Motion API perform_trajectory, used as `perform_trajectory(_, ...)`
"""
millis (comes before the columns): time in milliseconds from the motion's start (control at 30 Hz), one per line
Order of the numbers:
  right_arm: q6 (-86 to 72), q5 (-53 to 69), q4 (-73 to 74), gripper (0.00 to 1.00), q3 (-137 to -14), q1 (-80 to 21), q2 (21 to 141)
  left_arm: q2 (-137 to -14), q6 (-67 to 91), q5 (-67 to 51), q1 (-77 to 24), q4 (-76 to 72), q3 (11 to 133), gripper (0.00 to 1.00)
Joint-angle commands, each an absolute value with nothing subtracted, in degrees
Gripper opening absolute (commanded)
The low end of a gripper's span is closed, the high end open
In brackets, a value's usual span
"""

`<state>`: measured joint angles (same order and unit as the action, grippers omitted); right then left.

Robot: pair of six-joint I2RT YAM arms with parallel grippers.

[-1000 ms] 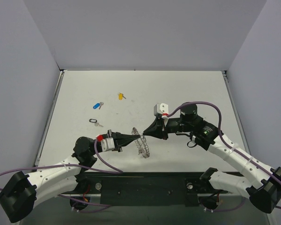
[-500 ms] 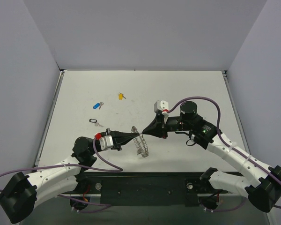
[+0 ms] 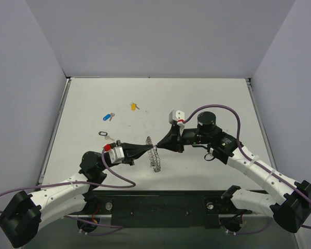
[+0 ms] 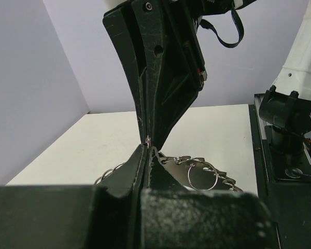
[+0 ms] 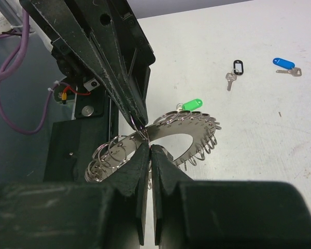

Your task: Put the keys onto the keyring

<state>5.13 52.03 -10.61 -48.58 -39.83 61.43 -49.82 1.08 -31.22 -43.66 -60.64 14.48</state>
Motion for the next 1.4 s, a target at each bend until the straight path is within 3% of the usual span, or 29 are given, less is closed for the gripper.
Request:
perform_trajectory(0,4.8,51.1,-13.4,0.0,-47.7,-40.2,61.8,-49.0,3.1,-28.5,-43.2,-68.2,15.2,0.0)
perform_trajectory(167,4.5,50.4,-14.9,0.0,-47.6,-40.2,61.8,-49.6,4.0,-28.1,-43.1,-68.5,15.3,0.0)
perform_trajectory(400,4.7,52.6,-18.5,0.37,-47.5,-38.1,60.9,-50.3,4.4,-30.0,-43.0,-68.4,15.6,0.0)
perform_trajectory(600,8.9,56.9,-18.1,0.47,-48.6,-37.2,60.5,-50.6,4.5,-31.5,-43.1,-68.3,15.9,0.0)
perform_trajectory(967,12.1,61.9,-17.2,0.43,-49.3,-39.8,61.0,-51.6,5.2,-34.5,-43.1,-68.7,16.3,0.0)
perform_trajectory(1067,12.9,61.7,-16.7,0.36,-49.3,-40.1,61.3,-51.6,5.4,-34.7,-43.1,-68.8,16.3,0.0)
perform_trajectory(1267,14.0,61.4,-16.0,0.12,-49.4,-40.3,61.6,-51.7,5.7,-34.8,-43.2,-69.3,16.3,0.0)
perform_trajectory(1367,14.9,61.3,-15.1,0.1,-49.4,-40.4,61.5,-51.6,5.8,-34.8,-43.2,-69.4,16.3,0.0)
